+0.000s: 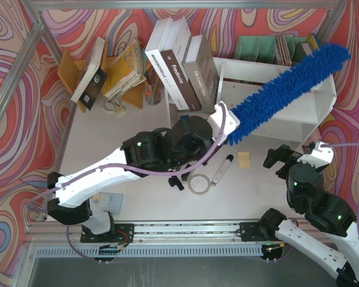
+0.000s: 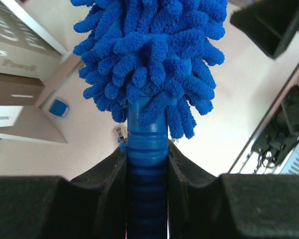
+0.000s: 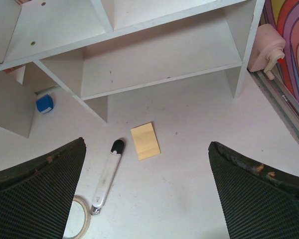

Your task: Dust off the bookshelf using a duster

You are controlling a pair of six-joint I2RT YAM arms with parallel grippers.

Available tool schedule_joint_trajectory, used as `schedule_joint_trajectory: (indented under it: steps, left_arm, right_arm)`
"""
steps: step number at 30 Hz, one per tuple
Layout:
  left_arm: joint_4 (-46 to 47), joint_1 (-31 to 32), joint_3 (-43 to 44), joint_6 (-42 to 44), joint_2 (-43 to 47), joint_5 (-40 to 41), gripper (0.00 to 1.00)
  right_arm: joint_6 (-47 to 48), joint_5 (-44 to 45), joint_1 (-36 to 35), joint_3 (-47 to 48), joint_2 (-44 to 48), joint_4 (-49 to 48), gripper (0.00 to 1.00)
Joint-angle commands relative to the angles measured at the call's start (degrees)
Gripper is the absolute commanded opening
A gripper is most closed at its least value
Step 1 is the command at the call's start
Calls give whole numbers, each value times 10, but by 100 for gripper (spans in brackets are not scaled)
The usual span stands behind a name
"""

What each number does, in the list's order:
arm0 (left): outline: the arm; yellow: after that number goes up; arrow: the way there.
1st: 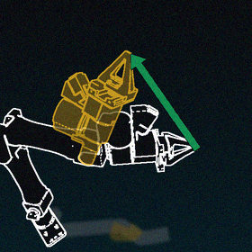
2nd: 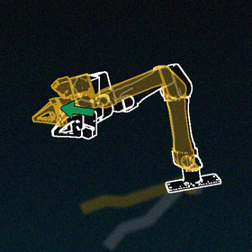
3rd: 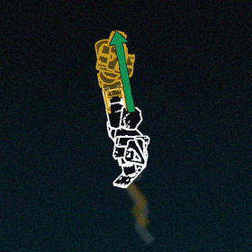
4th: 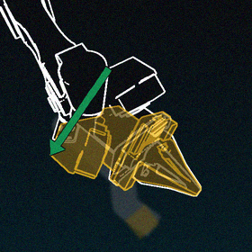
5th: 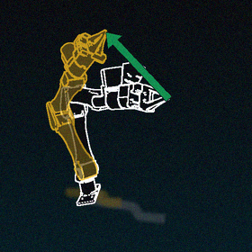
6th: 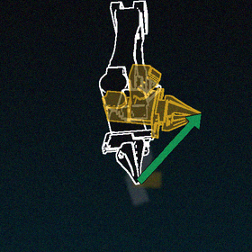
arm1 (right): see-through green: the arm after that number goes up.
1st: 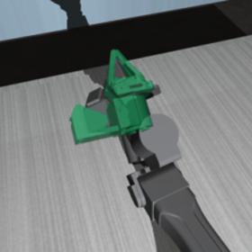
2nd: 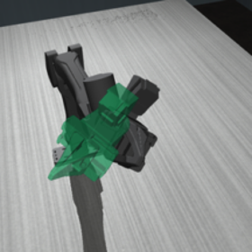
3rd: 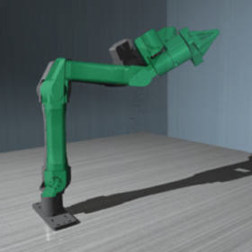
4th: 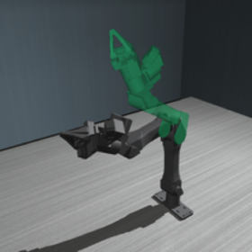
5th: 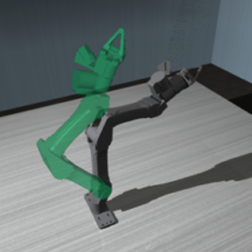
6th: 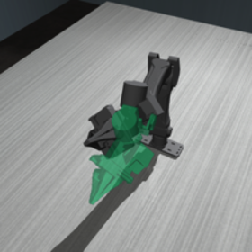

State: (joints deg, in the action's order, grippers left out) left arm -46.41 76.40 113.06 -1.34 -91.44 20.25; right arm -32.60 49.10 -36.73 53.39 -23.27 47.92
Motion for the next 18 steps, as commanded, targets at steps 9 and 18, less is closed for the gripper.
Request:
schedule_joint_trajectory:
  steps: [9,18]
  left_arm:
    - [58,-40,78,21,-56,-24,0]
    - [1,-75,217,21,-175,-62,0]
  right_arm:
    - [-13,13,1,1,9,10,99]
    - [-11,12,1,0,10,9,99]
